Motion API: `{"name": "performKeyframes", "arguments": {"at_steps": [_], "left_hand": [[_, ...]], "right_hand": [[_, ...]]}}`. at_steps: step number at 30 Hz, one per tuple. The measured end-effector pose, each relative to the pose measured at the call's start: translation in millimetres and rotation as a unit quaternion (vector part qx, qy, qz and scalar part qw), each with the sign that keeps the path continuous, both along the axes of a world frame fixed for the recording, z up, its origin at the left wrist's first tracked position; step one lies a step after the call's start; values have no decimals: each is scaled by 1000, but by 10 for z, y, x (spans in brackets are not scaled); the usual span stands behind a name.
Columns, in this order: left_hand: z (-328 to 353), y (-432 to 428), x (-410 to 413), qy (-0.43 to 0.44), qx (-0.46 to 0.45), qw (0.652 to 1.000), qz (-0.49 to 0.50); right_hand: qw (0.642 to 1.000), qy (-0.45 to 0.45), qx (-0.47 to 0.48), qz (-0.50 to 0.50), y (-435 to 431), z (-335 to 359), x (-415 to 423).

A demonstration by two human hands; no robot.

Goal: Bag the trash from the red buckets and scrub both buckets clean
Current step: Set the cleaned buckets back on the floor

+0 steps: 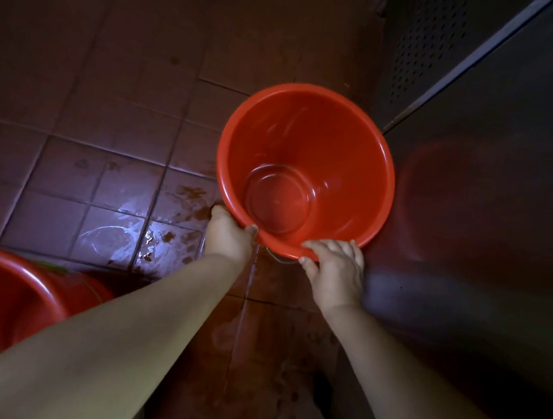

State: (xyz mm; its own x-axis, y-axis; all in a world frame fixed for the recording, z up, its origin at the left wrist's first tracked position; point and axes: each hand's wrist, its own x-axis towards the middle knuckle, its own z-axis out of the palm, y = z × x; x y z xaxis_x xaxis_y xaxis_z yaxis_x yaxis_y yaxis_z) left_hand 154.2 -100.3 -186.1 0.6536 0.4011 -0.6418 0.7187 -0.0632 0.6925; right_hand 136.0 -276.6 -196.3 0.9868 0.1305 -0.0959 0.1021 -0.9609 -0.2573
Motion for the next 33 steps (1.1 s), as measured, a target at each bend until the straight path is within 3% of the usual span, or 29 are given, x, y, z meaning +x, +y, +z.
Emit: {"name": "performKeyframes", "arguments": {"at_steps": [4,10,15,18,23,27,30,33], "left_hand": [[83,120,-143,-4,34,997,-76],[684,770,-1147,-17,158,968,-192],[1196,1422,-2361,50,296,911,-281],[1280,1754,-3065,113,322,899,-275],[963,2113,-3888,169,342,877,-291],[655,2202,-4180,176,378,845,-336],[493,2177,-4320,165,385,836,-354],[394,2084,-4402,108,414,812,-397]], "right_hand": [[999,47,-7,17,35,110,-32],[990,12,-4,142,590,498,-580],[946,19,43,321,1432,645,-1430],[911,54,55,404,1962,669,-2022],[852,166,-52,493,2553,509,-2668],[831,112,-172,517,2602,239,-2842],[859,42,-144,489,2458,143,-2891],[874,66,-126,464,2215,106,-2903]]}}
